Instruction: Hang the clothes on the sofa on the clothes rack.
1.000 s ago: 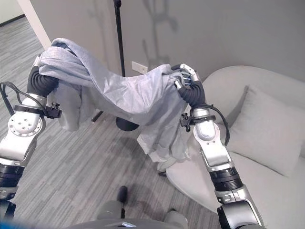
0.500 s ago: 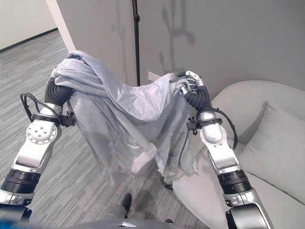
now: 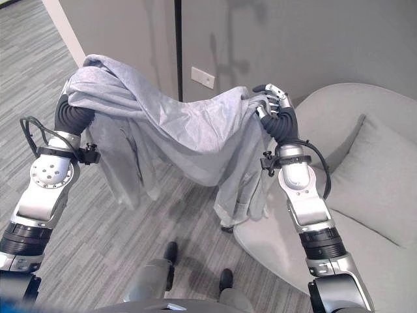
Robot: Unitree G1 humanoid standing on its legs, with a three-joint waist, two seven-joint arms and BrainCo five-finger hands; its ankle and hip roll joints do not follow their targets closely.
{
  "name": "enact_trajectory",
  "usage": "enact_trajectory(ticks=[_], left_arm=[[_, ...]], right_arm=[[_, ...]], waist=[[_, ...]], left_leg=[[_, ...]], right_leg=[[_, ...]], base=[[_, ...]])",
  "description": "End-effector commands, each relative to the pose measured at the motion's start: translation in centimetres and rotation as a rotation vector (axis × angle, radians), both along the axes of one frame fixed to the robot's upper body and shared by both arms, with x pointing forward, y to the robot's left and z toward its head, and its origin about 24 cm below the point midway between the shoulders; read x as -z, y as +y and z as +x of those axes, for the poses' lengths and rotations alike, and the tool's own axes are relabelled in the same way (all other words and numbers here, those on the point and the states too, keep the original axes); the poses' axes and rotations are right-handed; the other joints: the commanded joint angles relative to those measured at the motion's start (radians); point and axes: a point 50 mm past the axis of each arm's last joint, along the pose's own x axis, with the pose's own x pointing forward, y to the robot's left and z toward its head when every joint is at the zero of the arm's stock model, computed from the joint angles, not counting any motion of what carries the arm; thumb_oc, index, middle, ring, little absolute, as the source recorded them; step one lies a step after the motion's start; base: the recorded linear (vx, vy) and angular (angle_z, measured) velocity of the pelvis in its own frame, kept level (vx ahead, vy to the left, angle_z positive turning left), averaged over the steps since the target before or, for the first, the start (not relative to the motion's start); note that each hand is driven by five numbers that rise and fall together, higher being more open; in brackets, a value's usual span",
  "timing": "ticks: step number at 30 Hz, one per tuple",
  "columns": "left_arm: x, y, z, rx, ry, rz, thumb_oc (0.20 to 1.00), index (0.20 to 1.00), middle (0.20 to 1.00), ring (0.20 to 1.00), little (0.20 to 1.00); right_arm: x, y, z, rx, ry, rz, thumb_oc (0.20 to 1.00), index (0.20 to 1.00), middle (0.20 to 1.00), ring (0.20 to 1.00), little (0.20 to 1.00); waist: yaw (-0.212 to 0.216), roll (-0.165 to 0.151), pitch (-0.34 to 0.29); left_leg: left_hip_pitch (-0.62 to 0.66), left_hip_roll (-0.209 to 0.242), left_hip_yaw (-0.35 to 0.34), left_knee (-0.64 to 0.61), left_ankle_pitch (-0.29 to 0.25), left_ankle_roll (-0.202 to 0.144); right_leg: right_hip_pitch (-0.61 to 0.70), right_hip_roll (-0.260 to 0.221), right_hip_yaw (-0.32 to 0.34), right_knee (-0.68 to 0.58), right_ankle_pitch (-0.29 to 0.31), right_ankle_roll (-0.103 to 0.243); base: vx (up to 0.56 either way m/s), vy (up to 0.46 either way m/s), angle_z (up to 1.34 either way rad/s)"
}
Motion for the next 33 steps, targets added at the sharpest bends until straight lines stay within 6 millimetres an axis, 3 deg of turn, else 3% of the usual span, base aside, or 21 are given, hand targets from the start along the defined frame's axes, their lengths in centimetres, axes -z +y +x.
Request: enact_trajectory(ticks=[1,4,5,7,8,9,12,13,14,15,16,21,28,31,33], left_arm=[[-1.8,-0.4,-0.9,0.037,-0.096,0.046,0.2,0.2,0.2,0.2,0.2],[-3.0,-0.6,-0.6,0.041,-0.122,0.094,0.2,0.2,0.2,0.2,0.2],[-3.0,-0.6,-0.5,0.041,-0.121,0.094,0.2,0.2,0.2,0.2,0.2],[-3.3,-0.5,-0.7,0.038,-0.133,0.104,0.2,0.2,0.2,0.2,0.2],[-3.3,-0.4,-0.9,0.038,-0.136,0.107,0.2,0.2,0.2,0.2,0.2],[-3.3,-0.4,-0.9,0.038,-0.135,0.106,0.2,0.2,0.2,0.2,0.2],[-2.7,-0.4,-1.0,0.045,-0.117,0.095,0.2,0.2,0.2,0.2,0.2],[-2.4,-0.4,-1.1,0.046,-0.108,0.091,0.2,0.2,0.2,0.2,0.2],[-2.4,-0.4,-1.1,0.046,-0.108,0.091,0.2,0.2,0.2,0.2,0.2],[-2.1,-0.5,-1.1,0.042,-0.102,0.088,0.2,0.2,0.2,0.2,0.2],[-2.0,-0.8,-1.1,0.048,-0.101,0.088,0.2,0.2,0.2,0.2,0.2],[-1.0,-1.0,-1.3,0.07,-0.076,0.057,0.2,0.2,0.2,0.2,0.2],[-0.4,-0.4,-1.8,0.048,-0.051,0.039,0.2,0.2,0.2,0.2,0.2],[0.0,-0.1,-2.2,0.048,-0.04,0.024,0.2,0.2,0.2,0.2,0.2],[0.0,0.0,-2.2,0.048,-0.043,0.005,0.2,0.2,0.2,0.2,0.2]], right_arm=[[-2.6,-0.4,-1.1,0.014,-0.148,-0.032,0.2,0.2,0.2,0.2,0.2],[-3.2,-0.1,-1.2,0.011,-0.179,-0.01,0.2,0.2,0.2,0.2,0.2],[-3.2,-0.1,-1.2,0.011,-0.178,-0.01,0.2,0.2,0.2,0.2,0.2],[-3.4,0.3,-1.1,-0.005,-0.187,0.0,0.2,0.2,0.2,0.2,0.2],[-3.3,0.4,-1.0,-0.014,-0.177,0.002,0.2,0.2,0.2,0.2,0.2],[-3.3,0.4,-1.0,-0.016,-0.176,0.002,0.2,0.2,0.2,0.2,0.2],[-3.4,0.4,-1.0,-0.03,-0.176,-0.006,0.2,0.2,0.2,0.2,0.2],[-3.3,0.4,-0.9,-0.033,-0.169,-0.012,0.2,0.2,0.2,0.2,0.2],[-3.3,0.4,-0.9,-0.033,-0.169,-0.012,0.2,0.2,0.2,0.2,0.2],[-2.8,-0.1,-0.8,-0.017,-0.143,-0.025,0.2,0.2,0.2,0.2,0.2],[-2.7,-0.2,-0.9,-0.01,-0.142,-0.037,0.2,0.2,0.2,0.2,0.2],[-2.2,-0.9,-1.3,-0.01,-0.123,-0.027,0.2,0.2,0.2,0.2,0.2],[-1.4,-1.0,-1.5,-0.035,-0.081,-0.013,0.2,0.2,0.2,0.2,0.2],[-1.2,-0.8,-1.4,-0.055,-0.067,-0.005,0.2,0.2,0.2,0.2,0.2],[-1.5,-0.6,-1.2,-0.063,-0.075,-0.003,0.2,0.2,0.2,0.2,0.2]], waist=[[0.015,0.024,-0.173],[0.005,0.009,-0.192],[0.006,0.006,-0.194],[0.008,0.011,-0.189],[0.001,0.013,-0.181],[0.001,0.015,-0.181],[-0.004,0.026,-0.166],[-0.013,0.025,-0.153],[-0.014,0.025,-0.152],[-0.027,0.014,-0.138],[-0.034,0.01,-0.129],[-0.037,0.002,-0.155],[-0.041,0.0,-0.173],[-0.032,-0.005,-0.156],[-0.023,-0.003,-0.13]], left_leg=[[0.047,0.094,-0.075,-0.313,0.166,-0.135],[0.079,0.046,-0.024,-0.302,0.12,-0.093],[0.084,0.045,-0.022,-0.304,0.111,-0.094],[0.11,0.033,-0.001,-0.304,0.095,-0.075],[0.138,0.025,0.004,-0.31,0.084,-0.062],[0.14,0.027,0.004,-0.311,0.083,-0.063],[0.179,0.012,0.011,-0.334,0.076,-0.053],[0.21,-0.005,0.006,-0.348,0.072,-0.045],[0.211,-0.005,0.006,-0.349,0.072,-0.045],[0.231,-0.033,-0.006,-0.348,0.06,-0.033],[0.242,-0.041,-0.021,-0.339,0.055,-0.033],[0.28,-0.039,-0.043,-0.345,0.041,-0.037],[0.307,-0.017,-0.062,-0.328,0.016,-0.047],[0.279,-0.02,-0.057,-0.211,-0.034,-0.056],[0.202,0.009,-0.053,-0.144,-0.024,-0.079]], right_leg=[[0.05,-0.077,-0.024,0.088,-0.074,0.118],[0.012,-0.135,-0.044,0.17,0.025,0.129],[0.014,-0.137,-0.044,0.171,0.018,0.129],[-0.012,-0.158,-0.08,0.224,0.059,0.122],[-0.045,-0.124,-0.085,0.26,0.059,0.096],[-0.046,-0.122,-0.084,0.265,0.056,0.095],[-0.107,-0.025,-0.118,0.221,-0.022,0.069],[-0.139,0.031,-0.134,0.166,-0.033,0.06],[-0.137,0.032,-0.135,0.165,-0.032,0.06],[-0.15,0.075,-0.1,0.101,-0.034,0.049],[-0.137,0.087,-0.073,0.085,-0.024,0.047],[-0.08,0.098,-0.066,-0.007,0.032,0.05],[-0.037,0.104,-0.094,-0.027,0.023,0.047],[-0.019,0.099,-0.099,-0.027,0.009,0.04],[-0.015,0.083,-0.096,-0.027,0.001,0.045]], base=[[0.25,0.469,-0.3],[0.22,0.413,-0.22],[0.13,0.206,-0.07],[0.14,0.249,-0.16],[0.13,0.233,-0.32],[0.15,0.216,-0.33],[0.14,0.132,-0.11],[0.13,0.055,-0.27],[0.19,0.057,-0.2],[0.17,0.03,0.14],[0.17,0.03,0.54],[0.17,-0.091,0.53],[0.09,-0.072,0.11],[0.05,-0.015,-0.04],[-0.04,0.115,-0.04]])
